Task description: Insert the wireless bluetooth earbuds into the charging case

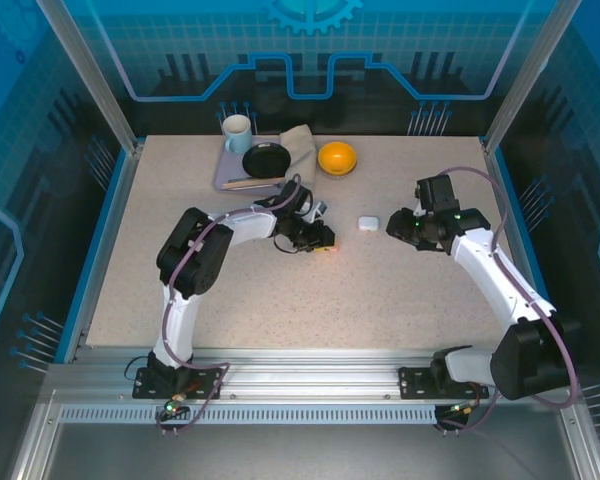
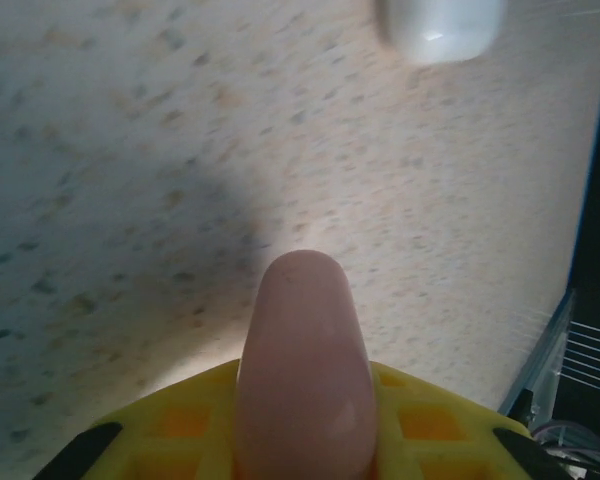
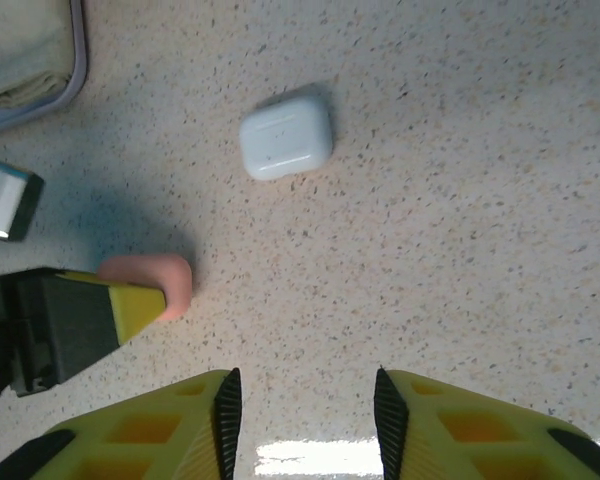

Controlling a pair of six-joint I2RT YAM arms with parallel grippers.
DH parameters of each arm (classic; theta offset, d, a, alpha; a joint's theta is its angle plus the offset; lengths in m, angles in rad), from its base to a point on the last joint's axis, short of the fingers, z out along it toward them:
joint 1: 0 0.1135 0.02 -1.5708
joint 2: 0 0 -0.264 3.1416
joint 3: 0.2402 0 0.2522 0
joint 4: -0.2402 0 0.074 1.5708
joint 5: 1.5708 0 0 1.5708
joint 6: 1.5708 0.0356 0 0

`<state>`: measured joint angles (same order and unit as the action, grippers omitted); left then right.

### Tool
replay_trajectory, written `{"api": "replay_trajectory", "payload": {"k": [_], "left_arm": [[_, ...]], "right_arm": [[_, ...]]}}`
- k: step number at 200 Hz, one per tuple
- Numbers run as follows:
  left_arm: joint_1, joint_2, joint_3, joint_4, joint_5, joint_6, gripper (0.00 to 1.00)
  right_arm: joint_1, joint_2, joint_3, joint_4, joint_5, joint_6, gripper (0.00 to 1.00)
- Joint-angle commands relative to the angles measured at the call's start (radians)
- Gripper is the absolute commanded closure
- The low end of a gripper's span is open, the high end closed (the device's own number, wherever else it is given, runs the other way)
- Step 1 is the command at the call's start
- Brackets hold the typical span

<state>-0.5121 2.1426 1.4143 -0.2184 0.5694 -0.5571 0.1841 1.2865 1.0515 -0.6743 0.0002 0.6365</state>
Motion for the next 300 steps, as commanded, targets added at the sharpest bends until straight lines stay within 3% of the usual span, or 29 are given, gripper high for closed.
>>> {"api": "replay_trajectory", "payload": {"k": [1,12,25,28,30,34,56,88,102,125,144,183,214,221,230,239,249,257,265,300], "left_arm": [[0.019,0.023,0.059,-0.099,0.002,-0.018,0.78],[0.027,0.025,0.069,-0.135,-0.018,-0.017,0.68],[0.039,0.007,0.073,-0.182,-0.051,-0.007,0.31],[0.042,0.000,0.071,-0.193,-0.057,-0.005,0.20],[0.046,-0.006,0.071,-0.199,-0.064,-0.004,0.06],[0.050,-0.017,0.068,-0.217,-0.075,-0.001,0.02],[0.086,-0.110,0.063,-0.352,-0.168,0.048,0.01],[0.138,-0.413,-0.023,-0.408,-0.393,0.150,0.01],[0.148,-0.577,-0.115,-0.316,-0.521,0.248,0.01],[0.151,-0.828,-0.389,0.036,-0.749,0.495,0.01],[0.204,-0.919,-0.570,0.227,-0.839,0.591,0.01],[0.329,-0.837,-0.901,0.707,-0.820,0.672,0.01],[0.408,-0.692,-0.974,0.910,-0.752,0.631,0.01],[0.444,-0.691,-0.953,0.870,-0.691,0.605,0.01],[0.489,-0.665,-0.973,0.931,-0.598,0.590,0.01],[0.511,-0.628,-1.005,1.019,-0.568,0.572,0.01],[0.531,-0.630,-0.998,0.991,-0.537,0.557,0.01],[0.535,-0.624,-1.000,1.008,-0.533,0.556,0.01],[0.536,-0.626,-0.997,1.002,-0.533,0.556,0.01],[0.536,-0.626,-0.997,0.999,-0.541,0.554,0.01]], "right_arm": [[-0.034,-0.022,-0.014,0.029,0.020,-0.004,0.54],[-0.044,-0.020,-0.010,0.027,0.013,-0.011,0.49],[-0.065,-0.014,-0.004,0.022,0.000,-0.022,0.40],[-0.070,-0.013,-0.001,0.021,-0.002,-0.025,0.38],[-0.074,-0.011,-0.001,0.020,-0.003,-0.026,0.35],[-0.081,-0.010,0.002,0.016,-0.005,-0.029,0.31],[-0.122,0.003,0.027,0.001,-0.006,-0.063,0.01],[-0.148,-0.001,0.049,0.046,0.093,-0.145,0.00],[-0.150,0.000,0.018,0.121,0.195,-0.184,0.00],[-0.147,-0.034,-0.151,0.415,0.341,-0.278,0.00],[-0.160,-0.046,-0.285,0.615,0.374,-0.367,0.00],[-0.168,0.005,-0.521,1.049,0.341,-0.475,0.00],[-0.171,0.088,-0.655,1.369,0.237,-0.511,0.00],[-0.152,0.121,-0.663,1.419,0.226,-0.536,0.00],[-0.127,0.159,-0.653,1.431,0.196,-0.581,0.00],[-0.108,0.245,-0.667,1.573,0.205,-0.615,0.00],[-0.108,0.206,-0.625,1.412,0.173,-0.617,0.00],[-0.115,0.233,-0.643,1.500,0.156,-0.625,0.00],[-0.114,0.212,-0.626,1.424,0.154,-0.617,0.00],[-0.104,0.217,-0.623,1.434,0.149,-0.634,0.00]]}}
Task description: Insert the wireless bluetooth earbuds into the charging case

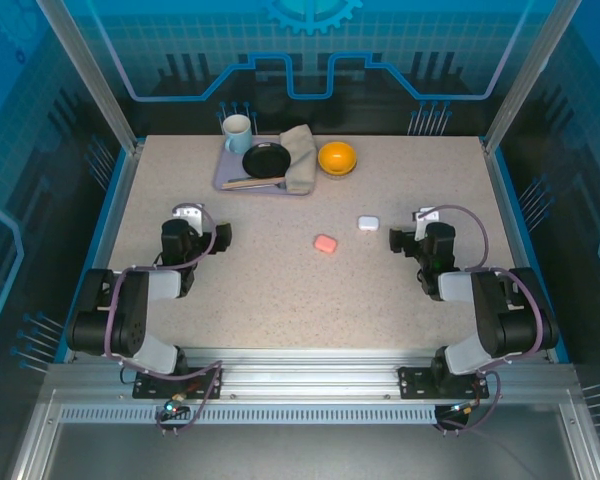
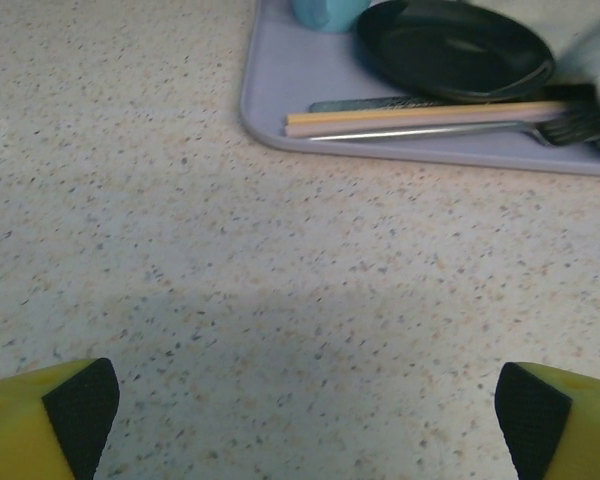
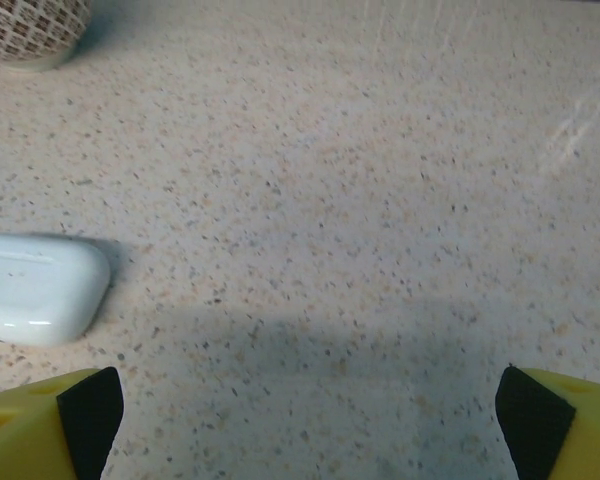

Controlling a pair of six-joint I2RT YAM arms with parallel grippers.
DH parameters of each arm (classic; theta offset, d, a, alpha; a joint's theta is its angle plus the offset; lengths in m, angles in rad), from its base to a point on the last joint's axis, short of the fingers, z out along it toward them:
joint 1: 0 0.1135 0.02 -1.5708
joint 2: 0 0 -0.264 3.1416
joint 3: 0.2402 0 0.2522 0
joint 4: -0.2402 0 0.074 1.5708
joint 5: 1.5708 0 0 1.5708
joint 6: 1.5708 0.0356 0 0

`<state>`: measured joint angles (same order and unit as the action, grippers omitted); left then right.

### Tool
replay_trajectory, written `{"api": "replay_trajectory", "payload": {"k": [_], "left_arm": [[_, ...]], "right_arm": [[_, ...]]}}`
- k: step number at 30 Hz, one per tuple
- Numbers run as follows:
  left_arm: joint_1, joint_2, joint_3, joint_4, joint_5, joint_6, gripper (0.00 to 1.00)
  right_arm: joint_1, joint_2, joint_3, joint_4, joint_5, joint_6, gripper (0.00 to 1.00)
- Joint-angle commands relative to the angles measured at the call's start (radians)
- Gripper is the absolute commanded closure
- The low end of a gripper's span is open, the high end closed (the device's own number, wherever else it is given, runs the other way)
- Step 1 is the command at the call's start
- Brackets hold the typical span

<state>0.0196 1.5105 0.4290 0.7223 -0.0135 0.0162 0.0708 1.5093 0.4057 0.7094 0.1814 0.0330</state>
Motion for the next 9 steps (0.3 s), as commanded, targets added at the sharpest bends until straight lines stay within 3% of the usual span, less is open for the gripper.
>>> {"api": "replay_trajectory", "payload": {"k": [1,9], "left_arm": [[0.004,0.006,-0.012,0.059,0.042,-0.019,0.01],[0.002,0.006,-0.013,0.059,0.030,-0.022,0.01]], "right_arm": [[0.010,-0.006,0.023,0.050,-0.032,-0.031,0.00],[-0.015,-0.006,0.025,0.045,-0.101,-0.029,0.00]]}}
